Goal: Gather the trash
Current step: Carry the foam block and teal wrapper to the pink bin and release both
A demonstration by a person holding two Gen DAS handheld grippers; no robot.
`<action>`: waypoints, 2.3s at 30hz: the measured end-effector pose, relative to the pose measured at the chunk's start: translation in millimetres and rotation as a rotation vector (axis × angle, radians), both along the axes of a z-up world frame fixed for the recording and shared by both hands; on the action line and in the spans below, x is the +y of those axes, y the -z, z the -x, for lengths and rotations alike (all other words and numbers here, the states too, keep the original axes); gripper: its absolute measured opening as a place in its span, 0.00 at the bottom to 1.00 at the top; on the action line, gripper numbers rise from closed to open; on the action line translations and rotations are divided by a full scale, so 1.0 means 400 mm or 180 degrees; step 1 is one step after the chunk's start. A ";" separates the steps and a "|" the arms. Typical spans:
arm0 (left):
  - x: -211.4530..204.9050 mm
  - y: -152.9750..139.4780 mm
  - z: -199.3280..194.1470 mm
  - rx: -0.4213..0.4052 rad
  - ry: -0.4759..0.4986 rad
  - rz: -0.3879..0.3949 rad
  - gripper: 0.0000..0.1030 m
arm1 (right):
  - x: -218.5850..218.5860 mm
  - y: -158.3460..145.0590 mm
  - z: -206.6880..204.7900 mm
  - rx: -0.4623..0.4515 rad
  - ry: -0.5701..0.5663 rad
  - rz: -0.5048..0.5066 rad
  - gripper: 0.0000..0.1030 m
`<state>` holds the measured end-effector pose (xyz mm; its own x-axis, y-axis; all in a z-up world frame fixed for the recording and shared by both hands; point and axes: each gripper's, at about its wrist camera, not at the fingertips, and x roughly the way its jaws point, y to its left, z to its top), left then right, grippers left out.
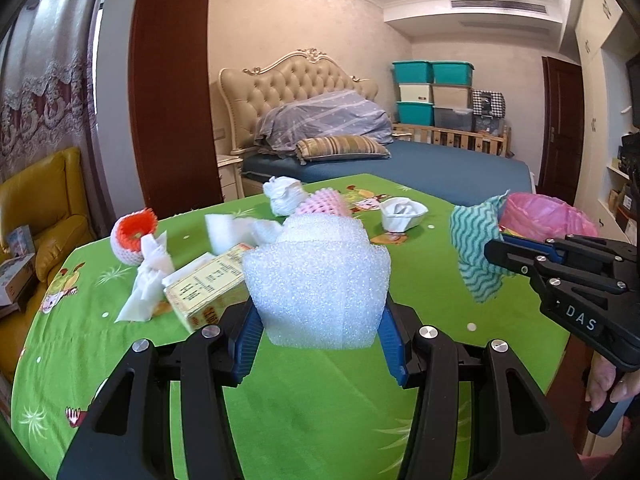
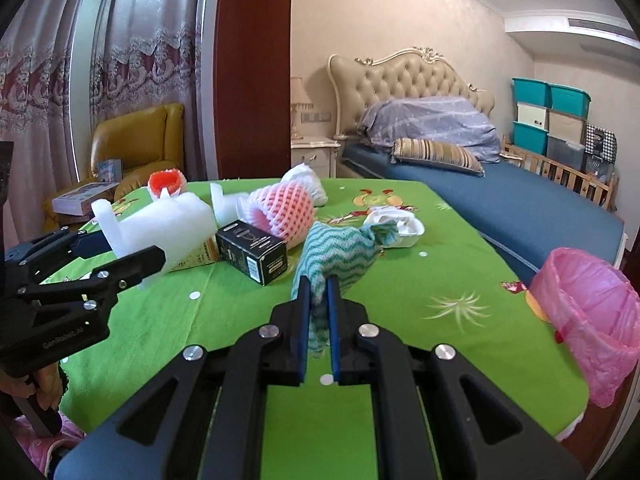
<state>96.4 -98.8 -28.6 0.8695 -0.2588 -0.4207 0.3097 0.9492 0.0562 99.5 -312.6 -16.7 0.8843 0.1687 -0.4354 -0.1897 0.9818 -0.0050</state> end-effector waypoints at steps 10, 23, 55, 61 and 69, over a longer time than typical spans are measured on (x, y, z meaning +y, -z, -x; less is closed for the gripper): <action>-0.067 -0.008 -0.010 0.0003 0.0181 -0.0033 0.47 | -0.046 -0.008 0.043 -0.0153 0.0086 0.0022 0.08; -0.211 -0.053 -0.031 0.0024 0.0573 0.0084 0.47 | -0.204 -0.045 0.090 -0.0384 0.0509 -0.0033 0.08; -0.899 -0.091 -0.204 0.0253 0.1901 0.0185 0.47 | -0.811 -0.018 0.064 -0.0345 0.1472 -0.0121 0.11; -0.958 -0.065 -0.255 0.0253 0.1756 0.0137 0.72 | -0.849 -0.003 0.052 -0.0346 0.1530 -0.0172 0.61; -0.826 -0.047 -0.259 0.0191 0.1415 0.0020 0.82 | -0.838 -0.006 0.139 -0.0406 0.1647 -0.0200 0.63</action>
